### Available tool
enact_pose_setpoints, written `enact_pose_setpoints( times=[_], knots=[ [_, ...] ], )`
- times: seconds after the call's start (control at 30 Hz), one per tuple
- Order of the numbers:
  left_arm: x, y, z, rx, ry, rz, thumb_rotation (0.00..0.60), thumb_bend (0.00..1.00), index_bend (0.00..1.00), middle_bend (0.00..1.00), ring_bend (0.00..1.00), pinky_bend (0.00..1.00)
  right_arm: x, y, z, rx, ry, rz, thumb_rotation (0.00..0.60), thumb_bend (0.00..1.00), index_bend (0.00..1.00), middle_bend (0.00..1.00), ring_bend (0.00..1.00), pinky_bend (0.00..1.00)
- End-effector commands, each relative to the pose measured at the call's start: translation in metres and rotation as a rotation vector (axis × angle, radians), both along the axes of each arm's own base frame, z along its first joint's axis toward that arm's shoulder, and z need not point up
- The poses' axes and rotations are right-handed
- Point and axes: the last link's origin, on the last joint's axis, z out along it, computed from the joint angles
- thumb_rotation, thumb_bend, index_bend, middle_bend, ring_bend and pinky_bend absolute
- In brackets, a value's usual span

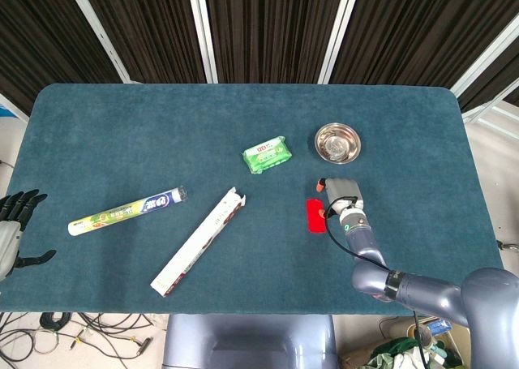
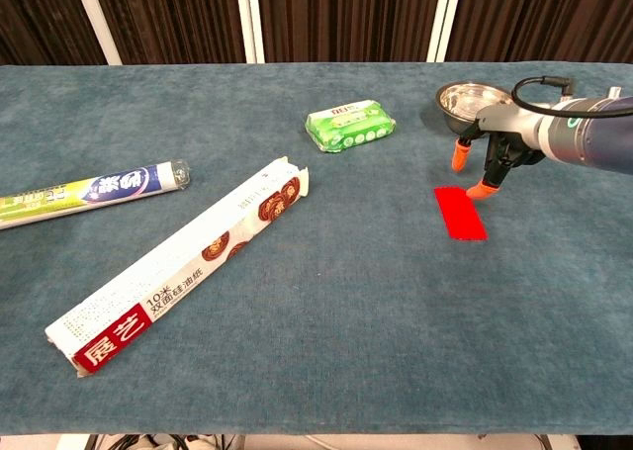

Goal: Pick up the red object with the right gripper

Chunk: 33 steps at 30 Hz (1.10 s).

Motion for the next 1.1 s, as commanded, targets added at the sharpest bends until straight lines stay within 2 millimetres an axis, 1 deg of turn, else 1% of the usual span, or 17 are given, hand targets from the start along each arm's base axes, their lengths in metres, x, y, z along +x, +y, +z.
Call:
enact_pose_setpoints(
  times=[0.03,0.17,0.57,0.7,0.8,1.1],
  knots=[
    [0.0,0.0,0.0,-0.003,0.003,0.001,0.6,0.13,0.11,0.05,0.0,0.03,0.0,-0.001,0.001,-0.008,-0.004,-0.002,0.6,0.26,0.37,1.0,1.0,1.0],
    [0.0,0.0,0.0,-0.001,0.007,-0.002,0.6,0.13,0.11,0.05,0.0,0.03,-0.002,-0.001,0.001,-0.008,0.001,-0.003,0.6,0.29,0.37,1.0,1.0,1.0],
    [0.001,0.001,-0.001,0.0,0.009,0.002,0.6,0.13,0.11,0.05,0.0,0.03,-0.004,-0.001,-0.002,-0.048,-0.04,-0.033,0.6,0.27,0.43,1.0,1.0,1.0],
    [0.002,0.001,-0.001,0.0,0.003,0.002,0.6,0.13,0.11,0.05,0.0,0.03,-0.003,-0.001,-0.004,-0.065,-0.021,-0.043,0.6,0.29,0.43,1.0,1.0,1.0],
    [0.002,0.0,-0.001,0.0,0.003,0.003,0.6,0.13,0.11,0.05,0.0,0.03,-0.004,-0.002,-0.008,-0.044,-0.025,-0.077,0.6,0.29,0.43,1.0,1.0,1.0],
    [0.001,0.0,-0.001,-0.002,0.004,0.006,0.6,0.14,0.11,0.05,0.0,0.03,0.0,-0.003,-0.012,-0.032,-0.026,-0.09,0.6,0.32,0.44,1.0,1.0,1.0]
  ],
)
